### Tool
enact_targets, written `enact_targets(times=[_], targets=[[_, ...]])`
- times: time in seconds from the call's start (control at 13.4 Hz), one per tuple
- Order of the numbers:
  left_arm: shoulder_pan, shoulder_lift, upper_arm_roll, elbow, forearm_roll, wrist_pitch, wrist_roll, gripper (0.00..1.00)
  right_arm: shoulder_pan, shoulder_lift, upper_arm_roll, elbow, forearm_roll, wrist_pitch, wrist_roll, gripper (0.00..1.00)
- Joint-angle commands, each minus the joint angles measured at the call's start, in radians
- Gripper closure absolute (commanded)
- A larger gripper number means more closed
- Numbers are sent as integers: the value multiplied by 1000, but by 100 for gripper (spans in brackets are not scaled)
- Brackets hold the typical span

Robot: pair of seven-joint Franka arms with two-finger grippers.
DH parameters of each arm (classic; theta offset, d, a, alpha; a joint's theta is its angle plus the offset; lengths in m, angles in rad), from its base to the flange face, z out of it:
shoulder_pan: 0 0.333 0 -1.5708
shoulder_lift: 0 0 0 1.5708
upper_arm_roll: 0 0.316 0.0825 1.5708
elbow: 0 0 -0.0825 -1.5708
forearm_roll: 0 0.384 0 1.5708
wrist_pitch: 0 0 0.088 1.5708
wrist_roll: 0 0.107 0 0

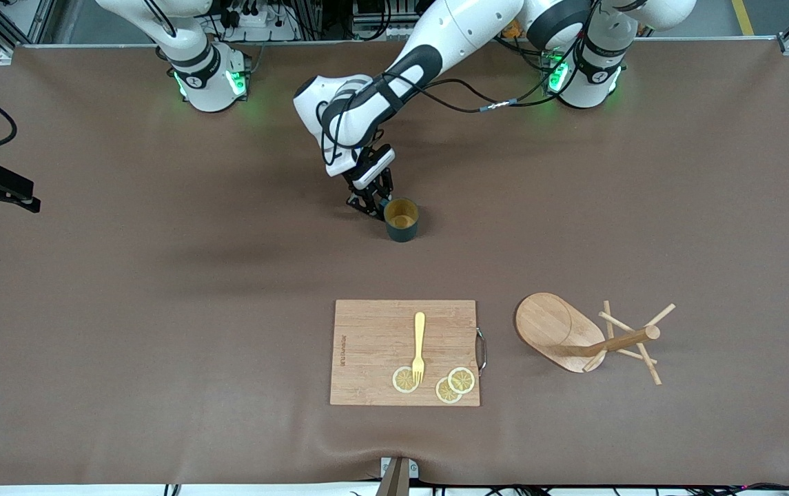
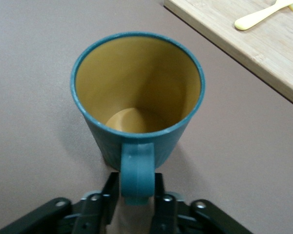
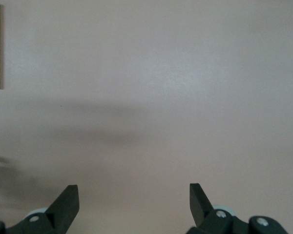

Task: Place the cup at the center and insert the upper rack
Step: 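Lift the mug by its handle with the left gripper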

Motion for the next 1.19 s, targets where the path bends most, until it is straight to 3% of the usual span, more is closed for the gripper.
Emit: enact_targets(times=[0.0,0.22,1.12], targets=[[-19,15,17,30,-18,-4,-7,78,-4,-31,8,-29,-11,0,-6,0],[-16,15,16,30,-18,-3,-5,98,-5,-33,8,-28,-5,0,-5,0],[21,-54,-2,36,-69,13,24,100,-7,-35,8,-26,-2,-17,-5,0]])
